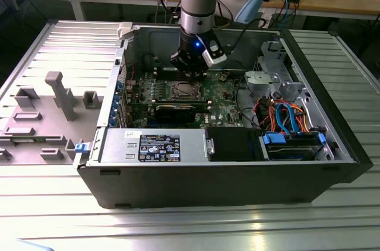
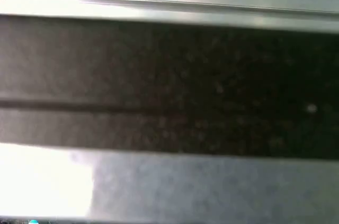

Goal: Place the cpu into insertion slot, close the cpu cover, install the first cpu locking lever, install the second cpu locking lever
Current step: 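Install the first cpu locking lever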

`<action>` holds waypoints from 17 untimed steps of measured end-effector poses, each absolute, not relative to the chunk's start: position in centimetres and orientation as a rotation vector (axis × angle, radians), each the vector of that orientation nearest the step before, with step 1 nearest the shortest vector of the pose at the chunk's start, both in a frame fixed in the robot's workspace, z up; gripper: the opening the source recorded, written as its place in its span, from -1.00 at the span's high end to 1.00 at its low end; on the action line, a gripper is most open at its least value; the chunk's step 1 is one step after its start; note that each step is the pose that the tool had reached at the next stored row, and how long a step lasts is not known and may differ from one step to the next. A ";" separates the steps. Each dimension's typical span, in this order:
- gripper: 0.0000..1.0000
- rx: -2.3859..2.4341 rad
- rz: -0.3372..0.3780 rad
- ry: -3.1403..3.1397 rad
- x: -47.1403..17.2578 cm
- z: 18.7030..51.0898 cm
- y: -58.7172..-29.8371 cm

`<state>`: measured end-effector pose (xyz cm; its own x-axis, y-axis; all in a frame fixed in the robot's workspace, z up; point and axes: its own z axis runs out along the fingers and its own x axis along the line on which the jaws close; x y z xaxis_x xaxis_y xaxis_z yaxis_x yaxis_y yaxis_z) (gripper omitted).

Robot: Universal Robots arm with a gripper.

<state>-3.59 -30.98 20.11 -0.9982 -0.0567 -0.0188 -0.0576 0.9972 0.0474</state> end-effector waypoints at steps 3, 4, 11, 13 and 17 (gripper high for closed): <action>0.79 -0.089 0.076 3.122 -3.6 19.9 -31.0; 0.79 -0.089 0.075 3.123 -3.6 19.9 -31.0; 0.79 -0.089 0.125 3.122 -3.6 19.9 -30.9; 0.79 -0.088 0.136 3.120 -3.6 20.1 -30.9; 0.79 -0.089 0.134 3.121 -3.6 20.7 -30.9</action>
<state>-3.57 -30.92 20.71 -0.9983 -0.0560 -0.0188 -0.0574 0.9947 0.0852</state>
